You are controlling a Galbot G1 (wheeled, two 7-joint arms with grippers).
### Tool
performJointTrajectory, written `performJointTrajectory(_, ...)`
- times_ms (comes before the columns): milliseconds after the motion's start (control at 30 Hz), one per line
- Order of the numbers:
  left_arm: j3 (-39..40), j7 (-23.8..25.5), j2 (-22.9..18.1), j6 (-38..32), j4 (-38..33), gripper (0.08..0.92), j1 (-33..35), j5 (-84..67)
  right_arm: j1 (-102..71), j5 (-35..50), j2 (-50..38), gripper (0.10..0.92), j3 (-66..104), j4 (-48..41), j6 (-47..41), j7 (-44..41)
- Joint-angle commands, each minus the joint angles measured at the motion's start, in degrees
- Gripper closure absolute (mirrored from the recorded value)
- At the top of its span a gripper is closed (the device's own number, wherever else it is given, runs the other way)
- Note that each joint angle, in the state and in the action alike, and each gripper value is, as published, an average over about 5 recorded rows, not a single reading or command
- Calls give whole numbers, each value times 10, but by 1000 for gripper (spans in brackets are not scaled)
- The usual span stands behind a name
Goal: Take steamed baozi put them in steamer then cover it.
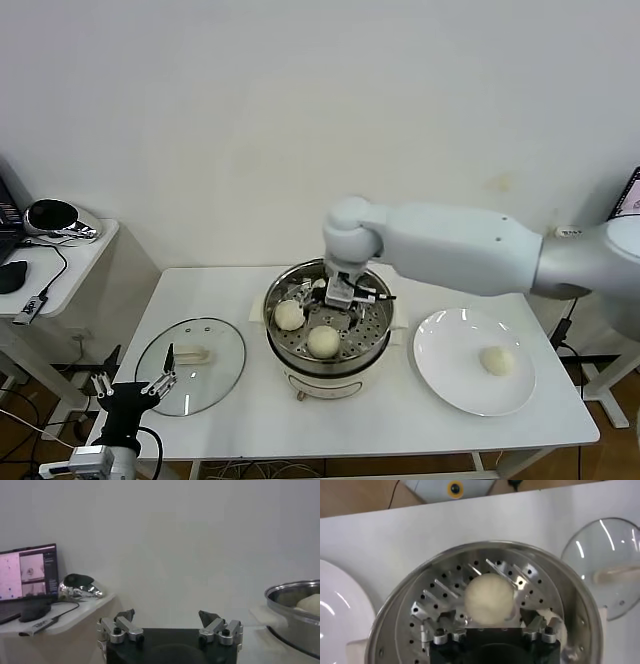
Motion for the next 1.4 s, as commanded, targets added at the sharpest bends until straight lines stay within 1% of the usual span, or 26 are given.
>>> performJointTrajectory(33, 1, 1, 8, 0, 0, 177, 0, 0, 65, 106, -147, 203, 19, 84, -214, 0)
performJointTrajectory(133, 6, 1, 12, 0, 0, 177, -1, 0, 68, 113, -226, 203, 10, 126, -301, 16)
performJointTrajectory(233, 12, 2, 15, 1, 1, 177, -3, 1, 48, 110, -320, 203, 13, 156, -341, 26)
performJointTrajectory(333, 17, 2, 20, 1, 3, 177, -5, 2, 13, 96, -391, 203, 34, 163, -352, 27)
performJointTrajectory(400, 18, 3, 23, 1, 5, 177, -6, 2, -21, 78, -422, 203, 57, 154, -352, 27)
performJointTrajectory(567, 20, 3, 26, 0, 7, 177, -4, 3, -160, 13, -470, 203, 169, 108, -343, 25)
performJointTrajectory(700, 22, 3, 26, 1, 7, 177, -2, 7, -297, -36, -474, 203, 277, 54, -329, 25)
performJointTrajectory(867, 19, 4, 27, 4, 4, 177, 2, 11, -406, -87, -439, 203, 378, -22, -304, 24)
performJointTrajectory(1067, 11, 4, 28, 10, 2, 177, 6, 11, -449, -138, -388, 203, 420, -100, -277, 25)
performJointTrajectory(1400, 8, 4, 23, 10, 3, 177, 10, 13, -462, -157, -329, 203, 410, -155, -274, 33)
